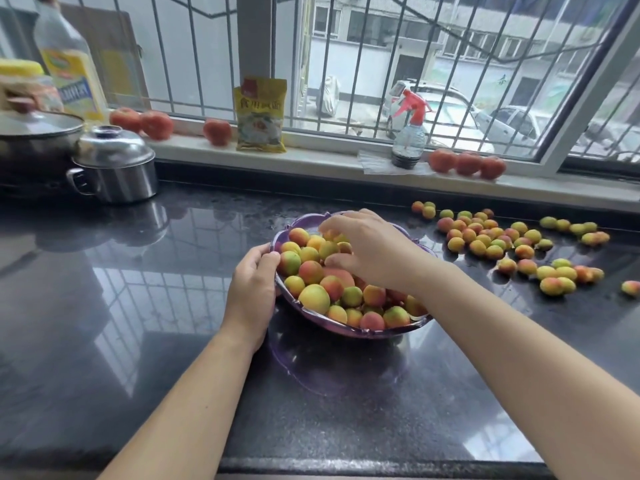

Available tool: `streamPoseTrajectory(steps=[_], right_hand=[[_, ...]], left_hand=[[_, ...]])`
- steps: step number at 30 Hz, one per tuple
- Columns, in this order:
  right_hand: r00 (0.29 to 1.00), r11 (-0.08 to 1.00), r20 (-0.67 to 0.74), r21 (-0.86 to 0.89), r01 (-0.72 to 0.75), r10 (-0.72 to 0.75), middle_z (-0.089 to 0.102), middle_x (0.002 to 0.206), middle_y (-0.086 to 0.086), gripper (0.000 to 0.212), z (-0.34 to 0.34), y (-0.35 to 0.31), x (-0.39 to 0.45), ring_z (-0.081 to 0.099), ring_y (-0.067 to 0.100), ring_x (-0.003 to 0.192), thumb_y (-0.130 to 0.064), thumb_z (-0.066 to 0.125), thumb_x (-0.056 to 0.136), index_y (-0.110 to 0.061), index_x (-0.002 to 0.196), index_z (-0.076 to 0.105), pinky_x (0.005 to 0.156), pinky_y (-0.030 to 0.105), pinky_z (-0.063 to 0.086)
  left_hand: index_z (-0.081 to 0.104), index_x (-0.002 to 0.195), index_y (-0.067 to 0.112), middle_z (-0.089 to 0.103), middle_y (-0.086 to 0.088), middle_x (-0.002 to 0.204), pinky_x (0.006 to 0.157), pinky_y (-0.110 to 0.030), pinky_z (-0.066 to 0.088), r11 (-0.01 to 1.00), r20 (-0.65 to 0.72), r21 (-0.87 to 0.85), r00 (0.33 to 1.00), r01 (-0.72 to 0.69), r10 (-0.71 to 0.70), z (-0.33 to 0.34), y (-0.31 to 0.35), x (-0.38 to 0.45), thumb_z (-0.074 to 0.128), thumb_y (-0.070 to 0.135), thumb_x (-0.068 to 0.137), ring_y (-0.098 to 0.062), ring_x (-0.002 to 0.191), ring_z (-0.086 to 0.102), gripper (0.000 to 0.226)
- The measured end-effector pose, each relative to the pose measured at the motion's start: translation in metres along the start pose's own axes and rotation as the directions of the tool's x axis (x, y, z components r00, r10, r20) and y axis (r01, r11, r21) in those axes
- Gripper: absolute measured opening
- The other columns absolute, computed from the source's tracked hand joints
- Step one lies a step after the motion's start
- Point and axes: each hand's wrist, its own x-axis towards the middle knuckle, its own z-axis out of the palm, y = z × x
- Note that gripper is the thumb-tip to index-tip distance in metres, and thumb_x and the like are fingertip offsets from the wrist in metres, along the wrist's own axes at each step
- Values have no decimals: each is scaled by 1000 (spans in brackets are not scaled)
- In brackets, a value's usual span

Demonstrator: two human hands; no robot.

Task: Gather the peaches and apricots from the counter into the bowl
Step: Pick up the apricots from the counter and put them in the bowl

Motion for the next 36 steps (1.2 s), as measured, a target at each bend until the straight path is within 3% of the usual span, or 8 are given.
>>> streamPoseTrajectory(steps=[3,6,10,14,22,28,33,36], right_hand=[[959,959,-231,267,-97,161,63,123,-8,37,-13,20,-12,57,7,110,-28,66,97,-24,134,60,91,19,48],[803,874,-416,417,-249,427,69,110,-3,22,-16,65,-31,63,9,98,-16,59,100,-15,120,69,78,5,43],[608,750,-438,375,-545,662,69,114,15,26,20,126,-67,61,31,107,1,53,95,-5,112,71,86,24,40],[521,622,-345,350,-700,781,53,133,23,38,42,153,-85,51,38,121,5,52,94,-4,130,63,102,37,41],[582,631,-330,52,-774,743,52,133,22,37,47,181,-58,57,45,113,-28,51,104,-11,136,49,87,47,50],[583,612,-311,-8,-791,750,60,123,22,32,49,192,-45,61,46,108,-33,54,102,-9,123,48,79,46,49],[526,606,-360,154,-780,770,65,114,19,26,47,190,-50,63,41,100,-28,58,101,-11,118,51,71,36,40],[551,663,-368,413,-624,749,64,117,12,29,46,187,-59,61,30,101,-23,63,98,-14,125,56,78,29,41]], left_hand=[[76,111,26,80,-6,110,100,-61,59,1000,-9,-18,1000,0,-1,-1,-2,1,57,44,86,-31,110,75,36],[78,109,28,80,-6,110,100,-63,58,1000,-18,-8,1000,-6,6,-1,-4,3,58,47,83,-32,110,75,38],[80,96,34,81,1,99,97,-55,60,999,-75,19,997,-29,30,4,-7,6,54,41,85,-26,103,74,29],[80,94,30,80,-2,99,93,-54,58,999,-115,7,992,-43,44,5,-9,8,54,36,85,-26,100,73,28],[77,96,22,78,2,90,74,-32,57,996,-113,-68,992,-65,57,8,-7,6,54,28,87,-13,86,72,25],[75,98,18,77,4,89,69,-23,58,993,-111,-78,991,-87,78,10,-7,5,53,27,87,-10,85,71,27],[78,98,20,78,-3,96,80,-37,56,994,-120,-90,991,-64,53,9,-7,6,55,29,85,-18,93,71,28],[77,97,20,78,0,92,75,-31,58,994,-112,-92,992,-63,53,9,-6,6,55,28,85,-15,89,72,27]])
